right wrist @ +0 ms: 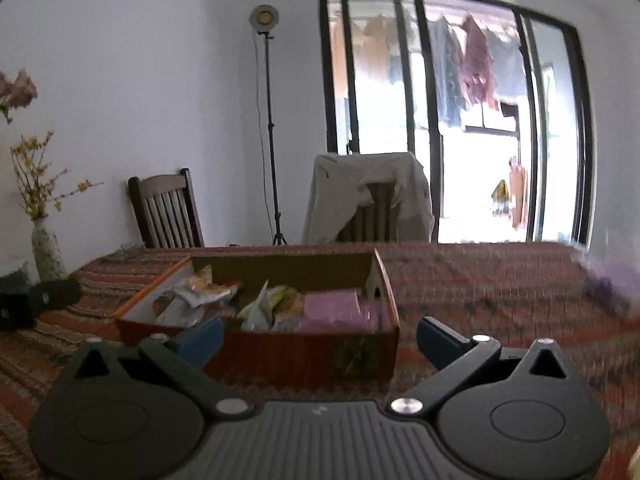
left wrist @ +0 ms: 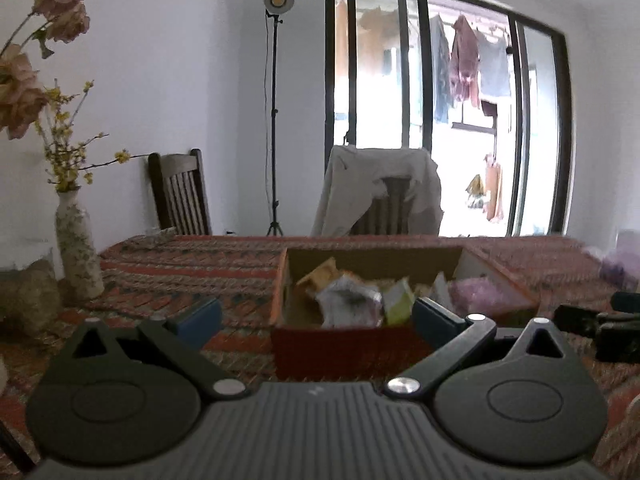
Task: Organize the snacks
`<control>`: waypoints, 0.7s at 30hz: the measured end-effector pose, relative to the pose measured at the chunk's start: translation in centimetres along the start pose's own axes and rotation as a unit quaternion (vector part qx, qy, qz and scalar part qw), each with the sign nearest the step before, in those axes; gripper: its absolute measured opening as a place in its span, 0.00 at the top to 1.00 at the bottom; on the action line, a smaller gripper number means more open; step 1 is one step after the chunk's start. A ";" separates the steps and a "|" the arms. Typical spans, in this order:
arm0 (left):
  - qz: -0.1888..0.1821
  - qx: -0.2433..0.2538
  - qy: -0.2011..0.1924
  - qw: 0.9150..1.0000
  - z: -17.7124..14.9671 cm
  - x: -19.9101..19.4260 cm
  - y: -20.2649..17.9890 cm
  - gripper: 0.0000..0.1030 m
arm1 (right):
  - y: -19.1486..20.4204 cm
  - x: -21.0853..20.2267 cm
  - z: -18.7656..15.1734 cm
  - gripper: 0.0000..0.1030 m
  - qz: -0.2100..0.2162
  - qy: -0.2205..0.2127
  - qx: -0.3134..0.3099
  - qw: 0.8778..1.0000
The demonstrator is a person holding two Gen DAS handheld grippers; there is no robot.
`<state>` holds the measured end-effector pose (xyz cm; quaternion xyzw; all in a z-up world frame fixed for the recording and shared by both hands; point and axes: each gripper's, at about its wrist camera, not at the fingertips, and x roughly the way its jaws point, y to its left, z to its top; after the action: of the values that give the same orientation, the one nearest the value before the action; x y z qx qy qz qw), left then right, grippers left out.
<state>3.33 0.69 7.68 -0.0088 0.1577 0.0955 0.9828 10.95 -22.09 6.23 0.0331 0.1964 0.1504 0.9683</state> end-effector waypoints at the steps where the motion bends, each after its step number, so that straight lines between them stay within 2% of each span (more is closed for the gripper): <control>1: 0.000 -0.005 0.002 1.000 -0.5 -0.4 0.2 0.00 | -0.2 -0.3 -0.5 0.00 0.002 0.009 0.003 1.000; 5: 0.006 -0.028 0.017 0.999 -2.6 -1.7 0.7 0.00 | -0.5 -1.6 -2.1 0.00 0.002 0.027 0.006 1.000; 12: -0.010 -0.020 0.049 0.999 -5.0 -2.8 0.6 0.00 | -0.6 -3.2 -3.9 0.00 0.000 0.037 0.006 0.999; 21: -0.016 -0.016 0.056 0.998 -5.4 -2.9 0.8 0.00 | -0.2 -3.3 -4.7 0.00 -0.002 0.052 0.007 0.999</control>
<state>-1.18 0.68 3.49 -0.0321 0.2108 0.0819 0.9736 6.24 -23.25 3.09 0.0320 0.2478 0.1488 0.9568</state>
